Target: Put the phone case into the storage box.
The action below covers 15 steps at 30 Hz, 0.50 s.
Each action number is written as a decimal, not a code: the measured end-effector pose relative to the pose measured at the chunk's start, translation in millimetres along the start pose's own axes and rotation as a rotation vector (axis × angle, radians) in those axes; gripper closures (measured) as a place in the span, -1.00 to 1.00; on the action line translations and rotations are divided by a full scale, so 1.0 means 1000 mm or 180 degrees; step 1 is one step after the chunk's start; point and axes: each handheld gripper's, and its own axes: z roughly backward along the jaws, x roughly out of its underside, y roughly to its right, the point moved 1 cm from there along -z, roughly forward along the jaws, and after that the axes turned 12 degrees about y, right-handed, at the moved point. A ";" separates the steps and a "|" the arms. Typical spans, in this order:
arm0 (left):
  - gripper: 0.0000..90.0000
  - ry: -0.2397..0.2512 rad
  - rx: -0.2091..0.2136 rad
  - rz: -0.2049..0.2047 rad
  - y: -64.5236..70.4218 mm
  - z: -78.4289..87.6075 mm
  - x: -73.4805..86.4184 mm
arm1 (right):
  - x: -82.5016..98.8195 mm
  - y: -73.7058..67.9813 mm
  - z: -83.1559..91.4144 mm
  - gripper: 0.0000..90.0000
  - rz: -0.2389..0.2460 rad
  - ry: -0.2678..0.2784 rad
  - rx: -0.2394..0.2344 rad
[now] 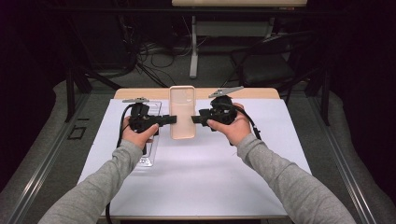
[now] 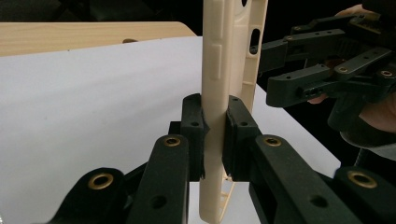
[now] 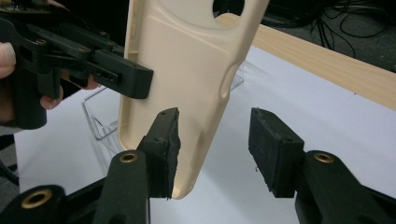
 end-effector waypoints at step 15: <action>0.80 0.0003 0.0017 -0.0001 0.002 -0.002 0.000 | 0.004 -0.001 0.002 0.21 -0.0084 0.0035 -0.0009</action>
